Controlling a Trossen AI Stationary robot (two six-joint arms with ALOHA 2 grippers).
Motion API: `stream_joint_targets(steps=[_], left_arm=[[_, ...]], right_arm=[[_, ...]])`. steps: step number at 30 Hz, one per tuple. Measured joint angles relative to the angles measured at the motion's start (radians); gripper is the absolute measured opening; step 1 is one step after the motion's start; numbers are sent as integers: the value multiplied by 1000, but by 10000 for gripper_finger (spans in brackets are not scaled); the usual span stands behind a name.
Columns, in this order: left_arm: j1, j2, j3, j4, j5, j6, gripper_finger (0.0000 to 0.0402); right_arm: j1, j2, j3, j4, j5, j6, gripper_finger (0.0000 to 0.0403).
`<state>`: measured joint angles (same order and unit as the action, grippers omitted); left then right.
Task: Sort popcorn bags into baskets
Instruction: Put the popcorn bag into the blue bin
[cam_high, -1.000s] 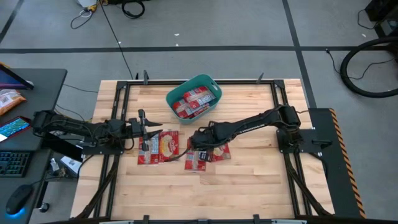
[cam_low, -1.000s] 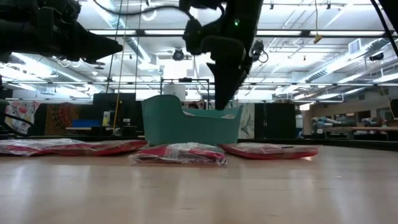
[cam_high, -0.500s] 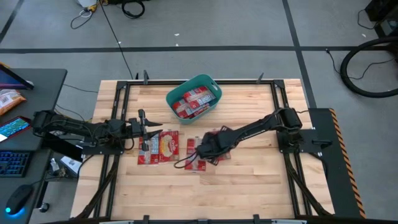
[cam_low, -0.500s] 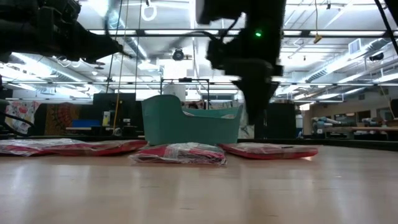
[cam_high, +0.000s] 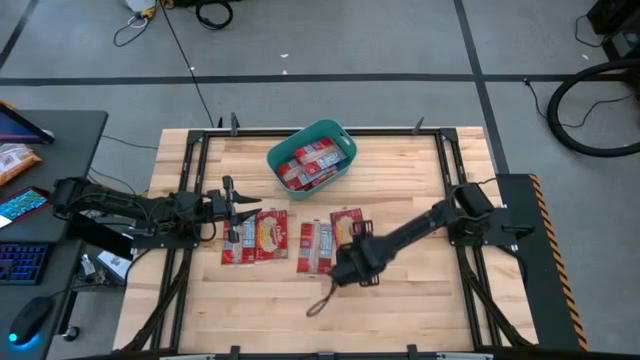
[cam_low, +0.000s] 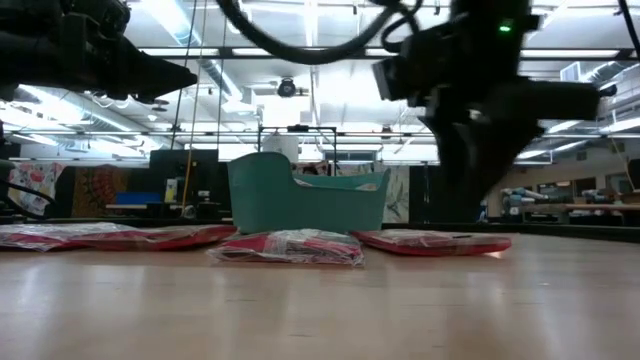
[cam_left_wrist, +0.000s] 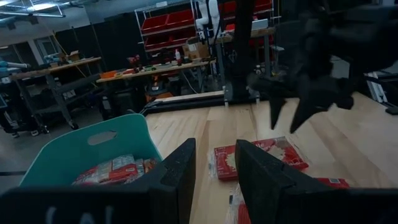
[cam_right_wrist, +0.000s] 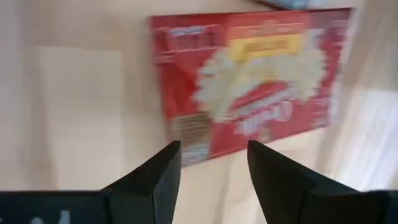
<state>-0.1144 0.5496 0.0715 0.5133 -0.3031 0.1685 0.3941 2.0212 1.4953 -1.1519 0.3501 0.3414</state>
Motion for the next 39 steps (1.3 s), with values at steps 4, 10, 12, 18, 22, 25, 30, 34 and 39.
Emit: stream_joint_targets(steps=[4,10,12,18,22,25,30,34,39], left_arm=[[0,0,0,0,0,0,119],[0,0,0,-2,0,-1,119],[0,0,0,-2,0,-1,119],[0,0,0,-2,-1,0,119],[0,0,0,-2,-1,0,119],[0,0,0,-2,-1,0,119],[0,0,0,-2,-1,0,119],[0,0,0,-2,-2,0,119],[0,0,0,-2,-2,0,119]], right_arm=[[37,0,-61,98,1,38,192],[44,0,-134,202,17,61,193],[44,0,-157,196,59,76,193],[29,-7,-220,246,59,59,184],[27,-8,-243,285,51,27,144],[26,-6,-244,297,44,36,97],[22,-4,-236,301,19,48,15],[10,0,-205,272,14,49,14],[-17,7,-133,197,48,49,6]])
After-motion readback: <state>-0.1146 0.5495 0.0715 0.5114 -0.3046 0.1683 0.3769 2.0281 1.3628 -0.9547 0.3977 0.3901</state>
